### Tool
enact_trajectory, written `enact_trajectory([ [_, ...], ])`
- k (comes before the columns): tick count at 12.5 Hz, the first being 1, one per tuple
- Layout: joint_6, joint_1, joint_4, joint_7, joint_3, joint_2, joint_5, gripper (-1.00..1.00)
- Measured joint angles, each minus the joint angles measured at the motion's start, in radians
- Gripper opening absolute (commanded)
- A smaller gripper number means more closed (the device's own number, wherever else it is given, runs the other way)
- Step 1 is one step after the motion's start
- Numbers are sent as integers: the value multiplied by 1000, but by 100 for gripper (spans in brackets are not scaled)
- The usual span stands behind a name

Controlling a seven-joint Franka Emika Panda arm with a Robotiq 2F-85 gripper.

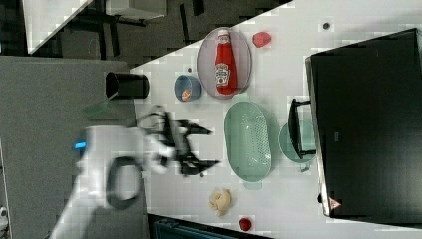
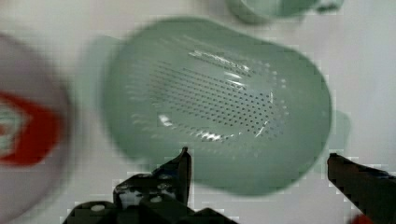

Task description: Drag strainer right to left.

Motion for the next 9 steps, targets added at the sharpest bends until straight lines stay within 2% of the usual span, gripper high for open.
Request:
enact_trajectory([
  [2, 111, 7, -98, 65, -5, 100, -4, 100],
  [4, 236, 10, -146, 129, 6, 174, -5, 100],
  [9, 425, 36, -96, 233, 39, 275, -47, 100],
])
